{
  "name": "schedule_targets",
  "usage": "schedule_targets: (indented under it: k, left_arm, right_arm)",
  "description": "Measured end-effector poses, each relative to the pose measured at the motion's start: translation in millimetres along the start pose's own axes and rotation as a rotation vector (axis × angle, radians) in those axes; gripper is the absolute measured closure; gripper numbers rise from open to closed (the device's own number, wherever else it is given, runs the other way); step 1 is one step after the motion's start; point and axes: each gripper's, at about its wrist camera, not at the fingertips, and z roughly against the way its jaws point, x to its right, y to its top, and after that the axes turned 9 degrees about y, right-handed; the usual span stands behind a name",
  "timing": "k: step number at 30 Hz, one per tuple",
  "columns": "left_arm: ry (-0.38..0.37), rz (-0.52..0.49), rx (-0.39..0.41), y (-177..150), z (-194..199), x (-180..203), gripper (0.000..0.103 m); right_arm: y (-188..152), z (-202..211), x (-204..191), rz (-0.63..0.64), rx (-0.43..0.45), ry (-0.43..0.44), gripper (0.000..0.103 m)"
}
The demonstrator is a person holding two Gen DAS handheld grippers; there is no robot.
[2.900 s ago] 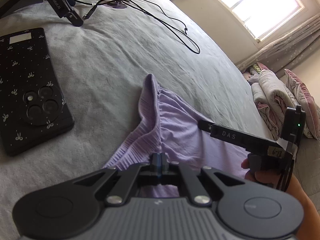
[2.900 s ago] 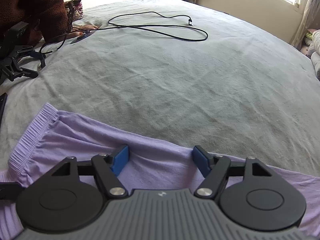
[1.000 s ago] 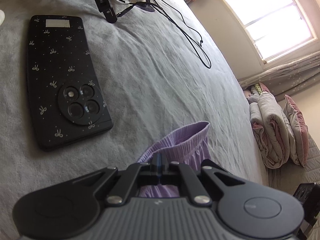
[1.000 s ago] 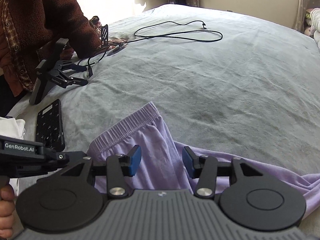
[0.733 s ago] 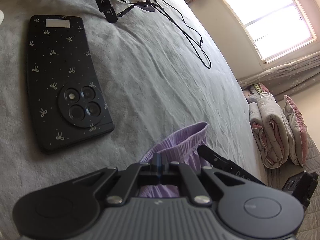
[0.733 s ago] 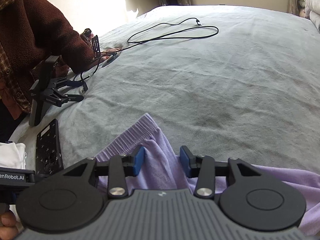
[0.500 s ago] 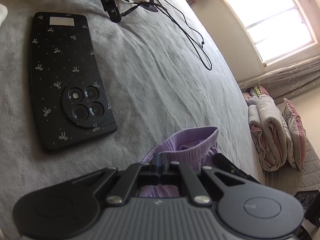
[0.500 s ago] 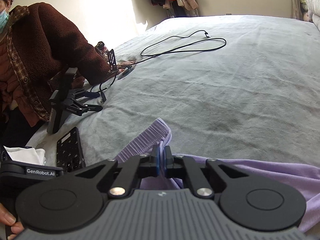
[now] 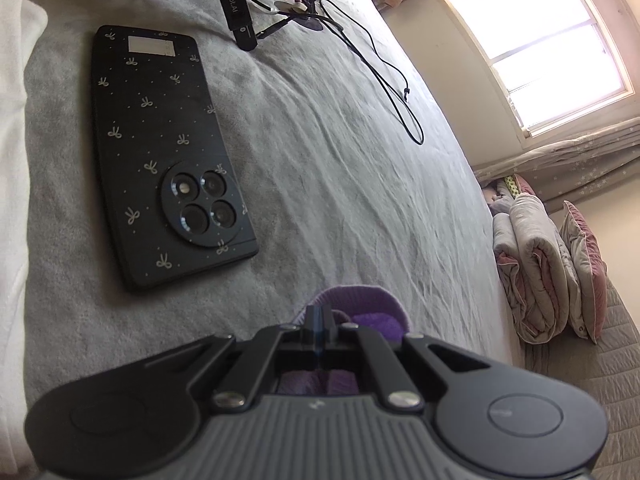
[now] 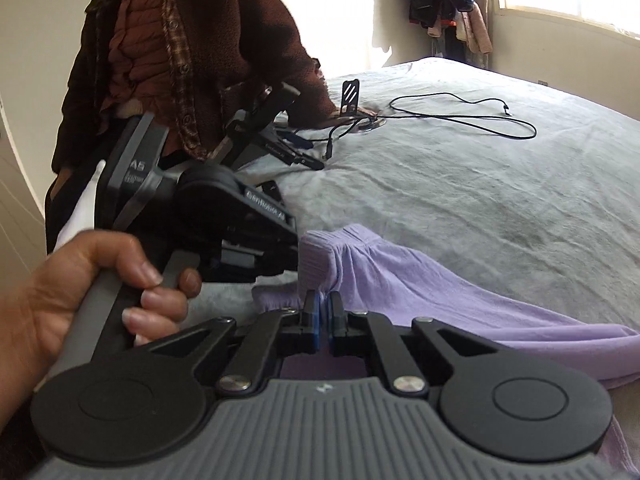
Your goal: Fold clothes
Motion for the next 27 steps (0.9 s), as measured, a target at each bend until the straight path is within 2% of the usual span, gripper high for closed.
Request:
schedule_targets:
  k: [3,7,8,14,17,19,21,22,23,24,25,27]
  left_arm:
    - [-0.009,-0.018,0.006,-0.4,7.2,-0.6,0.103]
    - [-0.024,-0.037,0.002,-0.4,14.0,-3.3,0.103]
    - [-0.027,-0.042,0.000,-0.6,15.5,-4.3,0.102]
    - [-0.081,-0.069,-0.016,-2.4,24.3,-9.0,0.102]
    - [-0.114,-0.085,-0.033,-3.8,25.5,-8.2,0.101]
    - [-0.133,-0.085,-0.059,-5.1,23.6,-9.3,0.096]
    - [-0.148,-0.068,-0.079,-5.4,21.9,-11.9,0.076]
    - [-0.157,-0.059,-0.087,-5.2,21.4,-12.9,0.071]
    - [-0.166,-0.055,-0.097,-5.4,20.9,-13.2,0.066]
    - [-0.175,-0.053,-0.107,-5.8,20.3,-13.2,0.062]
    - [-0.181,-0.053,-0.114,-6.8,20.2,-12.3,0.060]
    - [-0.192,-0.052,-0.126,-9.2,20.1,-9.8,0.054]
  right_arm:
    - [-17.7,-8.9,-11.8,0.059,-0.078,-0.014,0.097]
    - [-27.8,-15.4,-12.7,0.052,-0.118,-0.020,0.091]
    - [-26.5,-14.2,-13.2,0.044,-0.113,-0.015,0.088]
    - [-18.2,-8.3,-20.2,0.064,-0.068,-0.055,0.084]
    - [-16.7,-5.3,-22.5,0.083,-0.031,-0.084,0.051]
    - [-16.5,-6.1,-24.1,0.095,-0.020,-0.089,0.051]
    - [-16.3,-11.8,-25.6,0.110,-0.030,-0.092,0.052]
    - [-16.4,-15.1,-26.5,0.118,-0.037,-0.094,0.054]
    - [-16.9,-18.3,-27.6,0.126,-0.043,-0.098,0.069]
    - [-16.8,-20.5,-28.4,0.128,-0.044,-0.103,0.089]
    - [-15.6,-21.0,-28.5,0.122,-0.034,-0.110,0.092]
    - [-13.4,-22.1,-28.9,0.108,-0.015,-0.124,0.093]
